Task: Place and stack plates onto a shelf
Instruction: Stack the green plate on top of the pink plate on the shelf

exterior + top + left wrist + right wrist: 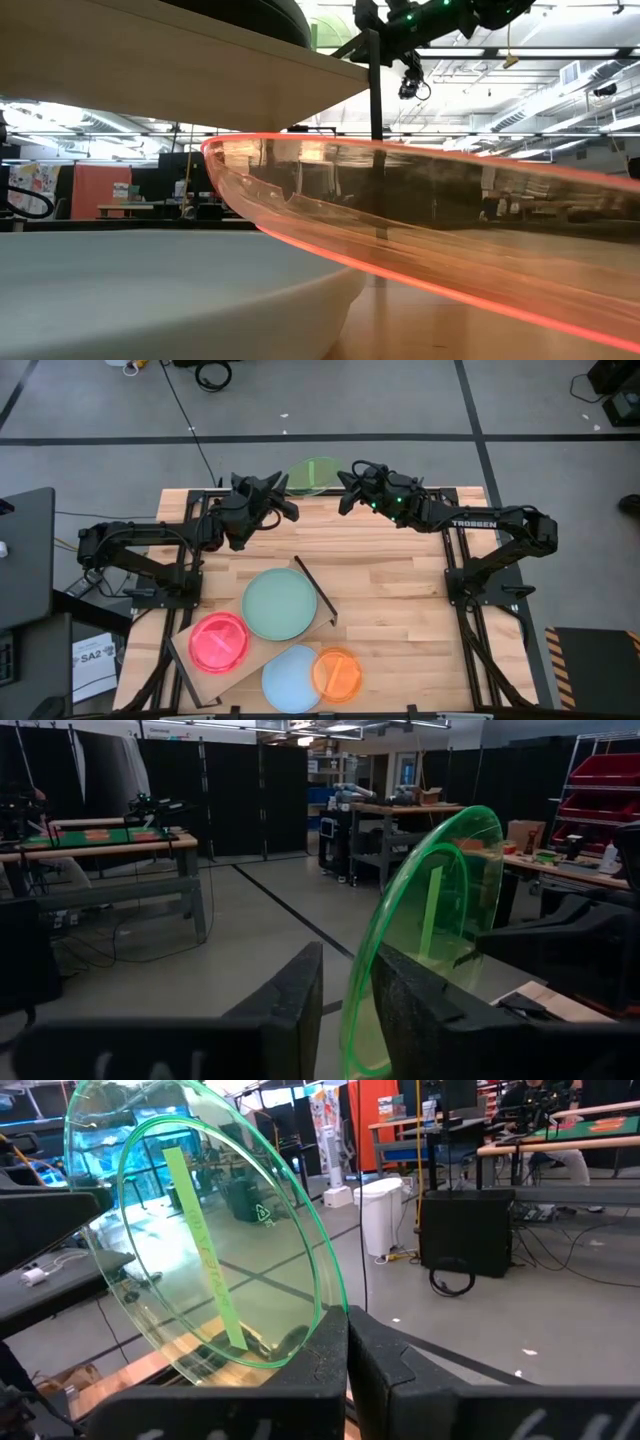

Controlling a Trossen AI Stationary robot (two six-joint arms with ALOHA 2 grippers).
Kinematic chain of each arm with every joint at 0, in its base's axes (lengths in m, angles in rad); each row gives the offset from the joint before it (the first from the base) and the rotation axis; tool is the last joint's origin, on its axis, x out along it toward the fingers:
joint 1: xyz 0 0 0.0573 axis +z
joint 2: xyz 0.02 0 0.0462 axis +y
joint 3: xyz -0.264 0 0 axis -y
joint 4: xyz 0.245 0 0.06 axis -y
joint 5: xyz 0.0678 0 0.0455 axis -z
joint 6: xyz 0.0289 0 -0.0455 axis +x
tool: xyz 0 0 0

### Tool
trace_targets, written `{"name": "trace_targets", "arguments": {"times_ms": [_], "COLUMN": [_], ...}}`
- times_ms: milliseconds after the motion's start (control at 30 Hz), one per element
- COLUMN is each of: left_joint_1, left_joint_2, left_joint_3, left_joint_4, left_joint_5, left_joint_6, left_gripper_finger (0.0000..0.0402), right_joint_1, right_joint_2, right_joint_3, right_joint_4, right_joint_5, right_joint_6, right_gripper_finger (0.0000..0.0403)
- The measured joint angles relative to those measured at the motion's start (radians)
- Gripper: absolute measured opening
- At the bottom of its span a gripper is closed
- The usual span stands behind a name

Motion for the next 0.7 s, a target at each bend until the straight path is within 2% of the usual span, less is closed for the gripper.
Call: {"name": "trace_targets", "arguments": {"times_ms": [467,700], "left_joint_1": [0.0,0.0], "left_joint_2": [0.0,0.0], "left_joint_3": [0.0,0.0], "left_joint_4": [0.0,-0.001], "left_joint_5": [-0.001,-0.001], "left_joint_6": [0.0,0.0], "left_gripper_finger": [0.0022,0.001], "right_joint_1": [0.0,0.0], "right_joint_2": [0.0,0.0], "right_joint_3": [0.0,0.0], "right_joint_4": [0.0,0.0], "right_joint_5": [-0.007,-0.007], "right_joint_6": [0.0,0.0], "right_gripper_finger": [0.001,0.0011]}}
